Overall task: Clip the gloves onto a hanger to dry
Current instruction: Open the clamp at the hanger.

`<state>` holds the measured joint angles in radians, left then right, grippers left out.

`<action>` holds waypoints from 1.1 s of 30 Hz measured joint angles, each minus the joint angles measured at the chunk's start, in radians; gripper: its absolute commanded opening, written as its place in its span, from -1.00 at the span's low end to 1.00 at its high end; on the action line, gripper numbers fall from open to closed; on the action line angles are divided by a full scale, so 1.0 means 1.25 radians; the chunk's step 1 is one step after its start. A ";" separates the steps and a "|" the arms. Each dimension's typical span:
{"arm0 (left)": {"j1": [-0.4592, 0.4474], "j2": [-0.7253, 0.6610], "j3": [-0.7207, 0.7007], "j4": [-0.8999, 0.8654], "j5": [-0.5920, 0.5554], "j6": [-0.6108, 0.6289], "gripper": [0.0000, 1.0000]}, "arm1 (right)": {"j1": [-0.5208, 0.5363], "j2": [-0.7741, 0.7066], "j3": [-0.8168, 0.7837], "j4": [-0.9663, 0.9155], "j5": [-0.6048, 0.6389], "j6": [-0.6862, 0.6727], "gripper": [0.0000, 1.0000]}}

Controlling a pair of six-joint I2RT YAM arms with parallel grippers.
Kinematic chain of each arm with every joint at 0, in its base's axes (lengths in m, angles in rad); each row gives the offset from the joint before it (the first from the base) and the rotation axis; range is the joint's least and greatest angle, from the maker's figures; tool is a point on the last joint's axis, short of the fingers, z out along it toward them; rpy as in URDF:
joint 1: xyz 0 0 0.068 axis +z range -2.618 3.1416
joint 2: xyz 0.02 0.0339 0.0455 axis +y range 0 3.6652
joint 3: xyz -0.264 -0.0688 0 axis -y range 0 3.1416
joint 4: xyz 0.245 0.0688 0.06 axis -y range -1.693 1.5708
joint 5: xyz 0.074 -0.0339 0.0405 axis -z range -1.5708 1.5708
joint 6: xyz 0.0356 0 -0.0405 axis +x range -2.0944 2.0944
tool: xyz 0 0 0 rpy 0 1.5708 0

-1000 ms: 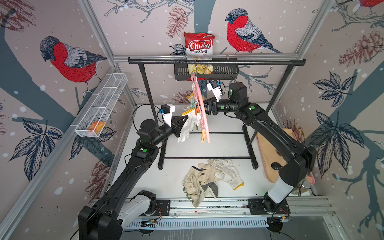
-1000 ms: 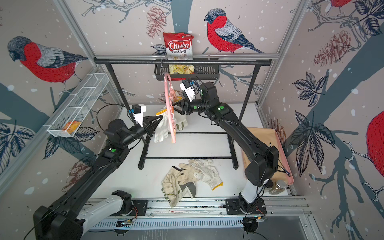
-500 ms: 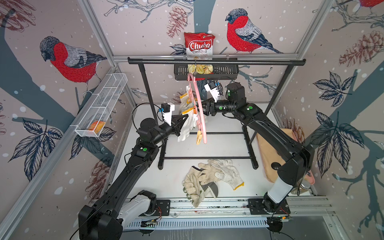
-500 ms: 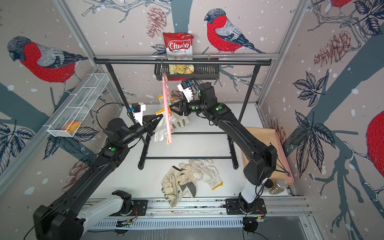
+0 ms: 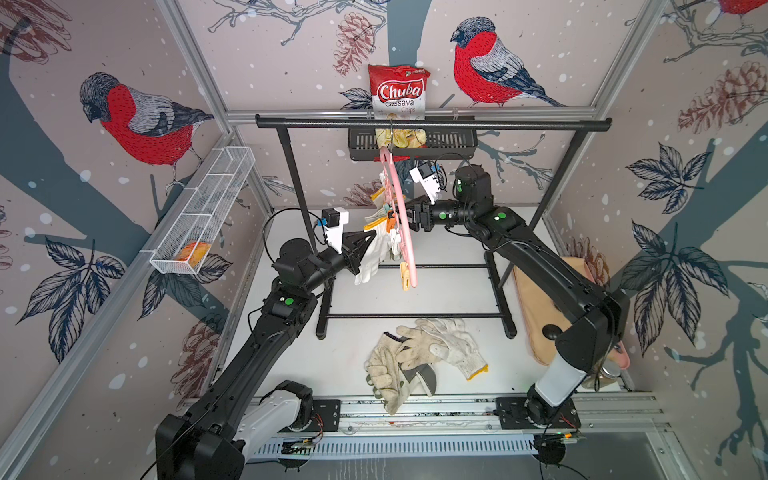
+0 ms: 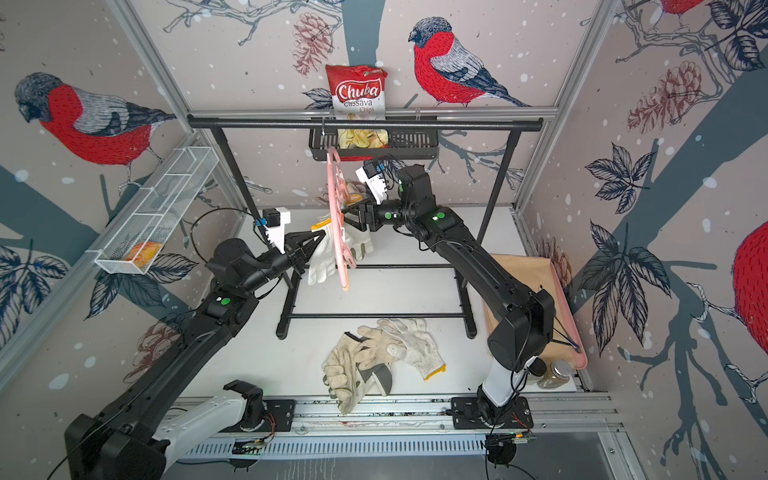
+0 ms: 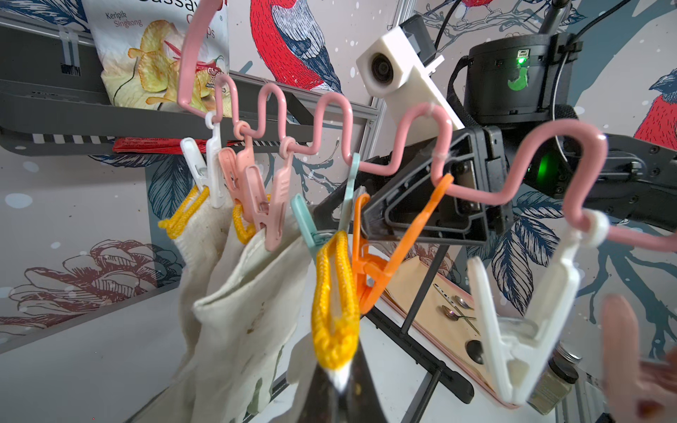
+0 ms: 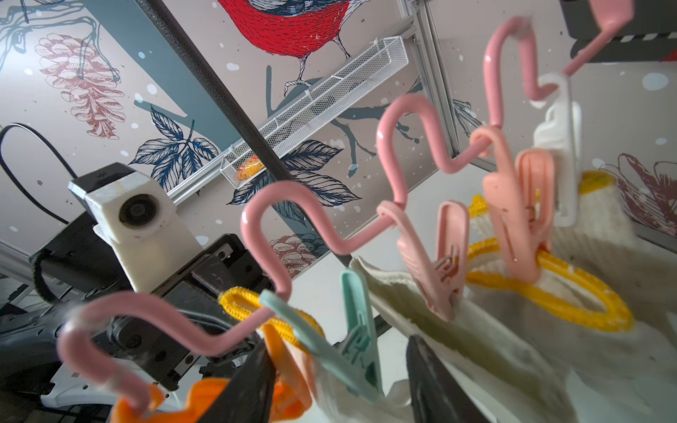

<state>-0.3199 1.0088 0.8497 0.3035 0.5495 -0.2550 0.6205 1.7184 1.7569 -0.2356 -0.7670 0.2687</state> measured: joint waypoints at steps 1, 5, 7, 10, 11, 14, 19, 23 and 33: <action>0.000 -0.001 -0.001 0.000 0.000 0.000 -1.00 | -0.004 -0.004 -0.004 0.002 0.000 0.001 0.21; 0.000 -0.004 -0.004 0.002 0.000 0.000 -1.00 | -0.016 -0.036 -0.038 0.006 -0.003 0.014 0.29; 0.000 -0.004 -0.004 0.002 0.000 0.000 -1.00 | -0.021 -0.063 -0.067 0.005 -0.006 0.014 0.33; 0.000 -0.004 -0.004 0.002 -0.001 0.000 -1.00 | -0.027 -0.103 -0.110 0.009 -0.009 0.012 0.37; 0.000 -0.004 -0.004 0.002 -0.001 0.000 -1.00 | -0.029 -0.115 -0.125 0.010 -0.009 0.012 0.38; 0.000 -0.004 -0.004 0.002 -0.005 -0.001 -1.00 | -0.038 -0.149 -0.164 0.013 -0.008 0.012 0.38; 0.000 -0.003 -0.002 0.002 -0.024 -0.007 -1.00 | -0.054 -0.192 -0.210 0.024 0.002 0.015 0.35; 0.001 0.005 0.017 -0.009 -0.045 -0.006 -1.00 | -0.062 -0.209 -0.228 0.038 0.037 0.019 0.27; 0.001 0.034 0.071 -0.032 -0.108 0.000 -1.00 | -0.059 -0.253 -0.298 0.070 0.153 0.025 0.24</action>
<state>-0.3191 1.0515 0.9386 0.2634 0.4145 -0.2546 0.5468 1.4017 1.3842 -0.1478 -0.5755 0.2996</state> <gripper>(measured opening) 0.054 0.622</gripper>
